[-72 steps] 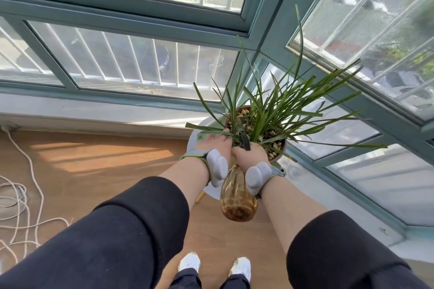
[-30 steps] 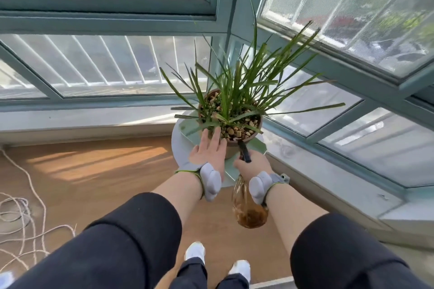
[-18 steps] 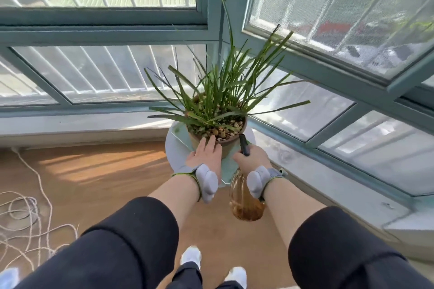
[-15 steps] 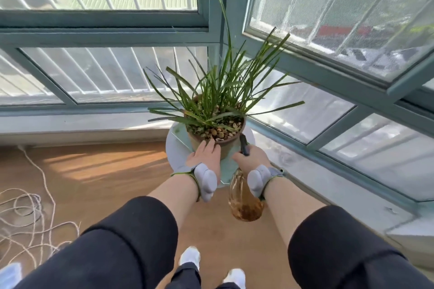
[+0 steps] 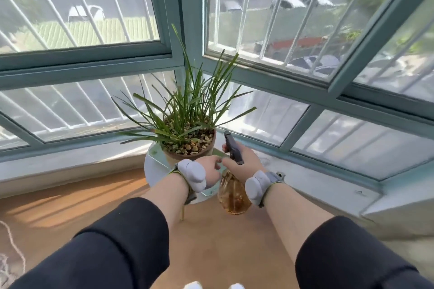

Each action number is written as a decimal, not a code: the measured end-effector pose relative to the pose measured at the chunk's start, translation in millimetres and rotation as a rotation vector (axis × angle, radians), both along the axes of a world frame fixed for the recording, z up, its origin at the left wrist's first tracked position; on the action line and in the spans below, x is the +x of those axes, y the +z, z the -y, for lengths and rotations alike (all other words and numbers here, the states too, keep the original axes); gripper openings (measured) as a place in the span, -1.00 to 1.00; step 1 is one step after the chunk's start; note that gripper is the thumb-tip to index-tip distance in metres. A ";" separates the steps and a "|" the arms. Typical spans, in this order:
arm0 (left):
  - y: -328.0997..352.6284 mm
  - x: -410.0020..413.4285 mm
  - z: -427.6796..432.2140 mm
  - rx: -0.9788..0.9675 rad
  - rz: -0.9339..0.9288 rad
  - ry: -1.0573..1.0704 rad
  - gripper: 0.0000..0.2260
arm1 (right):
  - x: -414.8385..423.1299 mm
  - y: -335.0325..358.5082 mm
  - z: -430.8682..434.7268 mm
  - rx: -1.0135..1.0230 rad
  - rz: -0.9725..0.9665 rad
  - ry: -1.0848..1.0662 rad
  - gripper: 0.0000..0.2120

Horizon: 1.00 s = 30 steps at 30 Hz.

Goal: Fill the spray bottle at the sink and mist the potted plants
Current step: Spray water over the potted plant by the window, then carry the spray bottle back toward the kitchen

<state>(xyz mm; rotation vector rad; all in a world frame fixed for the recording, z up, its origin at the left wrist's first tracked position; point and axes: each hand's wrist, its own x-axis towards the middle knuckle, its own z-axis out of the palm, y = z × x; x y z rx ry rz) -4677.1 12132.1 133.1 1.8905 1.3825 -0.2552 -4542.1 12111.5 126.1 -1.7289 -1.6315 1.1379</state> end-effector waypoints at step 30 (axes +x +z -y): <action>112.8 239.3 177.6 0.004 0.531 -0.947 -0.42 | 155.5 143.3 288.4 0.278 0.123 -1.061 -0.63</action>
